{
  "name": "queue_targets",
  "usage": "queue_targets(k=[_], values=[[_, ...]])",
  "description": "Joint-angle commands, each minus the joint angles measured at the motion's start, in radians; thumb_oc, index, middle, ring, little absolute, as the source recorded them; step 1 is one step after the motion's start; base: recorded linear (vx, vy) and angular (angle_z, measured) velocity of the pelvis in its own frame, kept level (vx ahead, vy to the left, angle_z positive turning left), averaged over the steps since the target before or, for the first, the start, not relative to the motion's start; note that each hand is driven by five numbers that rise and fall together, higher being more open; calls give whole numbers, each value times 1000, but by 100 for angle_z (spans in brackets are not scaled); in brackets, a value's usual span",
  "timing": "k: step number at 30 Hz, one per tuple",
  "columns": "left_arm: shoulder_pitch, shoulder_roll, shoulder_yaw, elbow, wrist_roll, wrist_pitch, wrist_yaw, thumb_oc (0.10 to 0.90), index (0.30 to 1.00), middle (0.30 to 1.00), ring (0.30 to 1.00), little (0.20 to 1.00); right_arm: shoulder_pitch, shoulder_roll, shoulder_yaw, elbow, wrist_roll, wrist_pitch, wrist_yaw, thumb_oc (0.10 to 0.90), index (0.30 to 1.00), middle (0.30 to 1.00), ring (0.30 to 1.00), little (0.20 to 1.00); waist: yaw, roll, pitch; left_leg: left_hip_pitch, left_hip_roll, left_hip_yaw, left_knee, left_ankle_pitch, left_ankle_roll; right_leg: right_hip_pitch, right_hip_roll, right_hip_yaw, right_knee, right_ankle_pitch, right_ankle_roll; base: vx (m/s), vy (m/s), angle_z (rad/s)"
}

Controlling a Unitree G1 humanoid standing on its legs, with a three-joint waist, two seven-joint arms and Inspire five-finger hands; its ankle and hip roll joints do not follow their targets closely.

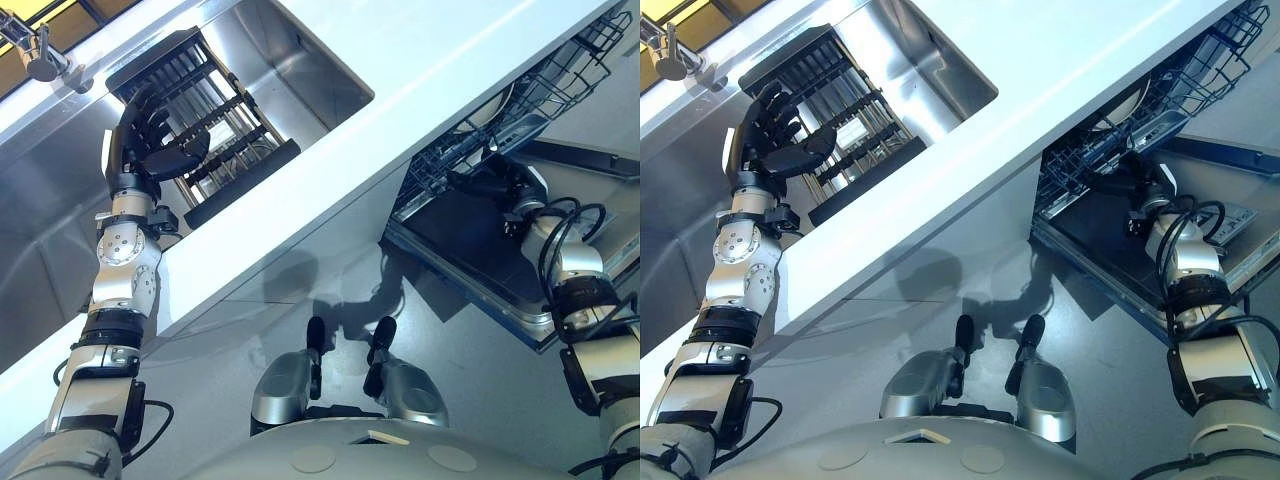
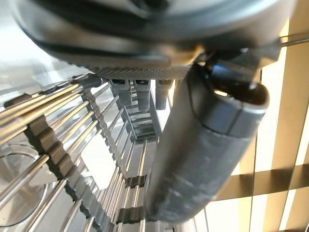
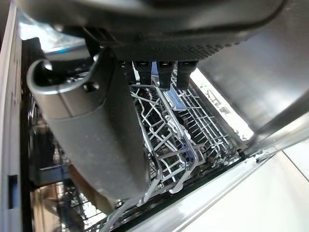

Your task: Pick up plates and place into dishwasher.

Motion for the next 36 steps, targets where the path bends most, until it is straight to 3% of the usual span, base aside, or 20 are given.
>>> queue_targets(k=[1, 7, 12, 15, 19, 25, 30, 36], values=[[-6, 51, -82, -46, 8, -28, -4, 800, 900, 900, 900, 900, -269, 174, 218, -91, -157, -139, 329, 800, 900, 900, 900, 900, 117, -73, -112, -38, -89, -28, 37, -70, 17, 20, 1, 59, 143, -225, 49, -23, 76, 14], [64, 57, -53, -89, -12, -62, -20, 800, 900, 900, 900, 900, -55, 94, 87, 51, -264, -141, 342, 800, 900, 900, 900, 900, 84, -69, -131, 6, -94, -8, -22, -70, 36, 30, 0, 98, 105, -190, 80, -26, 84, 4], [166, 31, 16, -150, -6, -81, -23, 800, 900, 900, 900, 900, 340, 85, -164, 5, -246, -169, 305, 800, 900, 900, 900, 900, 5, -63, -154, 51, -89, 27, -68, -78, 49, 34, 4, 149, 91, -178, 108, 10, 93, 4], [206, 17, 55, -161, 3, -83, -23, 800, 900, 900, 900, 900, 490, 105, -292, -25, -219, -198, 289, 800, 900, 900, 900, 900, -39, -64, -164, 70, -86, 56, -72, -92, 56, 32, 2, 178, 86, -171, 122, 11, 64, -13], [210, 11, 98, -170, -1, -59, -14, 800, 900, 900, 900, 900, 566, 127, -400, -57, -188, -231, 255, 800, 900, 900, 900, 900, -80, -69, -169, 87, -82, 93, -75, -111, 60, 31, 0, 201, 78, -166, 137, -16, 28, -25], [176, 21, 111, -152, -20, -36, -9, 800, 900, 900, 900, 900, 578, 122, -461, -117, -165, -213, 145, 800, 900, 900, 900, 900, -116, -75, -178, 103, -76, 132, -74, -129, 62, 30, 3, 231, 79, -169, 146, -17, 8, -25], [163, 30, 106, -142, -32, -34, -5, 800, 900, 900, 900, 900, 558, 89, -496, -177, -147, -207, 49, 800, 900, 900, 900, 900, -133, -81, -183, 115, -70, 162, -65, -140, 65, 28, 8, 244, 97, -180, 148, 3, -15, -29], [152, 33, 101, -127, -42, -32, -2, 800, 900, 900, 900, 900, 551, 67, -528, -186, -146, -247, 38, 800, 900, 900, 900, 900, -140, -80, -188, 120, -69, 179, -51, -155, 68, 30, 11, 243, 107, -191, 146, 25, -27, -12]])
